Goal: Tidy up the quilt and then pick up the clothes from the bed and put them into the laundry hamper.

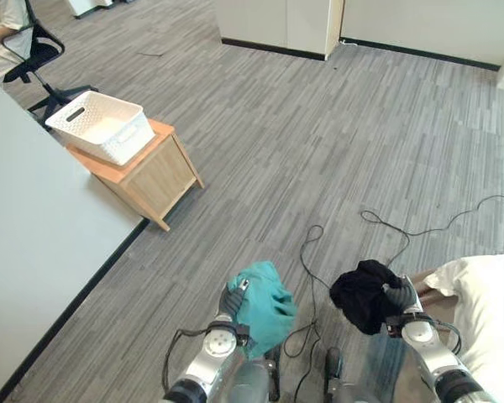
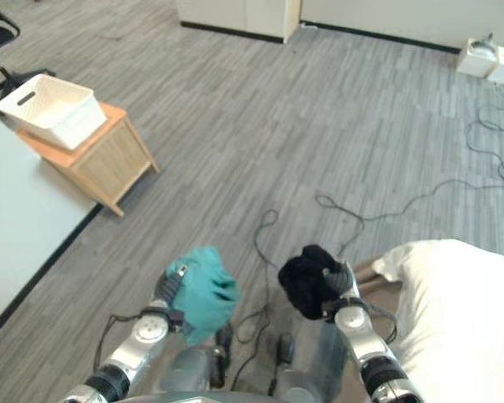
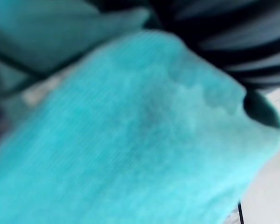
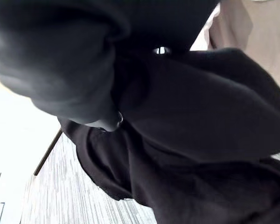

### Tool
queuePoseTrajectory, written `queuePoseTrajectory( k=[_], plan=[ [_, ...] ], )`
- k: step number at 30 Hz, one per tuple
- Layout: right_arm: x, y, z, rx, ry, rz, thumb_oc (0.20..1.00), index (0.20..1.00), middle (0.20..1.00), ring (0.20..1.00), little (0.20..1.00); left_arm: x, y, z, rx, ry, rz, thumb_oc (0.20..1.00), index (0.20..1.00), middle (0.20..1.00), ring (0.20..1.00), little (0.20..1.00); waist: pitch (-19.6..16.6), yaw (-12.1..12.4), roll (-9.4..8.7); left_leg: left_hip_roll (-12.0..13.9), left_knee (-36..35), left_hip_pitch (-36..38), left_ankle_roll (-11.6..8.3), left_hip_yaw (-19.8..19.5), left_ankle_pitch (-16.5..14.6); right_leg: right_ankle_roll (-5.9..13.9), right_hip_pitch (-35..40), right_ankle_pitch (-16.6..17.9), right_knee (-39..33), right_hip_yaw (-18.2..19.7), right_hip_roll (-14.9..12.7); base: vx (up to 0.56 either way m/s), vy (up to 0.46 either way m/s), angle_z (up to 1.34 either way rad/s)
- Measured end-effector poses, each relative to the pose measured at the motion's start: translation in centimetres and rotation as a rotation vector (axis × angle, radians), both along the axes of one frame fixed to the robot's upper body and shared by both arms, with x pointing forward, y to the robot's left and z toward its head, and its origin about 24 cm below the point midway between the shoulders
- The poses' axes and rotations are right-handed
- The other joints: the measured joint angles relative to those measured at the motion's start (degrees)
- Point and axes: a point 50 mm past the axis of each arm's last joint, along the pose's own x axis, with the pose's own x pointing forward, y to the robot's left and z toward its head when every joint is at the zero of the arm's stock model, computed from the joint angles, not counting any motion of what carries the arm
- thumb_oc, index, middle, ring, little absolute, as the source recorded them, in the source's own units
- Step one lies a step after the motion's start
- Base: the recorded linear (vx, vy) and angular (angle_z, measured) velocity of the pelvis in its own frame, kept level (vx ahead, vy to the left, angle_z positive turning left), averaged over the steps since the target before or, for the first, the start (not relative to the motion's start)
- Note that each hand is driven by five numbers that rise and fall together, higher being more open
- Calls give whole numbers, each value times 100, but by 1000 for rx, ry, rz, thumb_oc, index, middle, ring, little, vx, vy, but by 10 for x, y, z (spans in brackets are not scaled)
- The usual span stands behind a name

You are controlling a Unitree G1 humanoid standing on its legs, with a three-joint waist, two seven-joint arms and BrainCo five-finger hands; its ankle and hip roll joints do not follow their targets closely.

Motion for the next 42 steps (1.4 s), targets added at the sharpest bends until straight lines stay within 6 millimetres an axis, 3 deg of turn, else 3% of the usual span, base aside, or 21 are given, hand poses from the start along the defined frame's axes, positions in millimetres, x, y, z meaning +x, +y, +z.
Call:
queuePoseTrajectory(
  k=[1,2,4,6,7,8,10,13,18,22,23,24,26,27,29,33,35,37,38,41,42],
  plan=[
    [2,0,1,-17,2,18,200,200,200,200,200,5,-5,5,-17,-23,-6,200,200,200,200,200,4,197,301,456,51,-63,68,323,395,-213,-212,-388,890,-447,289,971,127,-27],
    [3,19,-5,17,19,36,200,200,200,200,200,9,10,15,19,-78,-15,200,200,200,200,200,63,470,-217,392,562,-255,13,456,349,-204,-414,-1386,2535,-702,40,959,125,-15],
    [1,36,-11,80,23,16,200,200,200,200,200,-5,31,0,81,11,21,200,200,200,200,200,19,458,-662,71,1628,-590,242,352,-19,-51,130,-1890,1891,-473,-248,677,134,8],
    [-5,42,-15,91,33,37,200,200,200,200,200,-14,30,-8,80,48,26,200,200,200,200,200,-67,591,-794,-134,2161,-516,461,420,-394,232,366,-1839,1722,-522,-533,535,159,-71],
    [-7,40,-14,77,31,43,200,200,200,200,200,-19,23,-9,50,51,26,200,200,200,200,200,-211,520,-419,-99,1503,-14,933,404,-601,568,137,-1772,2408,-417,-495,881,285,-81],
    [-13,42,-17,64,45,66,200,200,200,200,200,-17,20,-8,49,43,15,200,200,200,200,200,-222,382,-408,-216,1422,92,915,356,-668,775,-1,-1411,2797,-318,-504,1132,318,-54],
    [-12,41,-9,50,18,91,200,200,200,200,200,-3,12,1,65,7,-30,200,200,200,200,200,121,-158,-83,-384,1299,593,1203,113,-637,709,-950,-976,5155,-499,-948,450,57,50],
    [-23,37,-16,46,54,82,200,200,200,200,200,19,-7,24,30,-110,-72,200,200,200,200,200,87,-661,115,-466,599,1290,1096,-327,-669,483,-1685,-1113,4530,-633,-657,592,-139,83],
    [-19,13,-9,36,19,-12,200,200,200,200,200,36,-16,36,68,-162,-136,200,200,200,200,200,90,-1162,200,-631,147,1722,907,-912,-837,417,-1835,-432,49,-397,-132,717,-273,94],
    [-26,10,-16,29,58,-31,200,200,200,200,200,18,-13,14,81,-72,-131,200,200,200,200,200,135,-1102,356,-469,128,2611,680,-698,-976,371,-1903,-169,83,-1157,-456,735,-324,33],
    [-34,11,-21,29,83,-27,200,200,200,200,200,1,-7,1,82,-16,-117,200,200,200,200,200,8,-1118,261,-408,298,3092,472,-705,-1095,117,-1419,-345,181,-1284,-423,459,-275,21],
    [-36,6,-20,16,84,-27,200,200,200,200,200,-4,-6,-3,74,5,-106,200,200,200,200,200,-89,-1105,308,-388,480,3176,298,-707,-1207,-375,-1310,201,137,-1120,-355,752,-579,44],
    [-27,-2,-16,-3,71,-51,200,200,200,200,200,-6,-15,-6,31,23,-86,200,200,200,200,200,-86,-1083,429,-135,2675,2312,12,-581,-1170,-517,-1158,509,510,-1018,-159,435,-423,8],
    [-21,-3,-10,-16,52,-29,200,200,200,200,200,-5,-19,-4,15,10,-81,200,200,200,200,200,0,-853,328,66,4766,1343,113,-439,-599,-705,-1113,705,691,-992,-137,474,-277,-70],
    [-5,5,3,-24,-7,24,200,200,200,200,200,2,-16,2,25,-15,-83,200,200,200,200,200,96,-490,211,186,6040,173,207,-481,-635,-920,-633,538,584,-557,29,454,-169,-92],
    [16,26,20,-14,-92,103,200,200,200,200,200,6,-3,8,53,-49,-63,200,200,200,200,200,241,-202,-159,192,4637,-948,106,-472,-683,-751,423,109,-10,-366,-30,709,15,-84],
    [15,30,19,-32,-77,139,200,200,200,200,200,4,-1,10,44,-57,-49,200,200,200,200,200,243,-106,-147,110,2465,-982,176,-354,-337,-406,848,-58,-22,-598,-116,761,8,-58],
    [-3,33,1,-55,6,184,200,200,200,200,200,1,-4,7,22,-46,-28,200,200,200,200,200,144,-134,-89,198,1056,-744,62,777,-134,-181,1460,-595,-21,-1195,-56,640,-22,30],
    [-17,40,-11,-63,61,223,200,200,200,200,200,-5,1,1,19,-15,6,200,200,200,200,200,-108,-73,-165,315,1227,-779,592,1363,53,-51,1798,-938,-21,-1327,1,525,-8,30],
    [-26,62,-22,-10,96,252,200,200,200,200,200,-7,17,-6,61,28,39,200,200,200,200,200,-348,33,-712,-210,1676,-767,925,1418,-78,-1,1988,-1162,387,-1523,-162,867,84,66],
    [-24,58,-22,-25,106,260,200,200,200,200,200,-13,16,-11,50,57,49,200,200,200,200,200,-367,127,-567,-288,1618,-607,1175,1207,-83,202,1795,-1206,1203,-1645,-283,685,67,91]
  ],
)
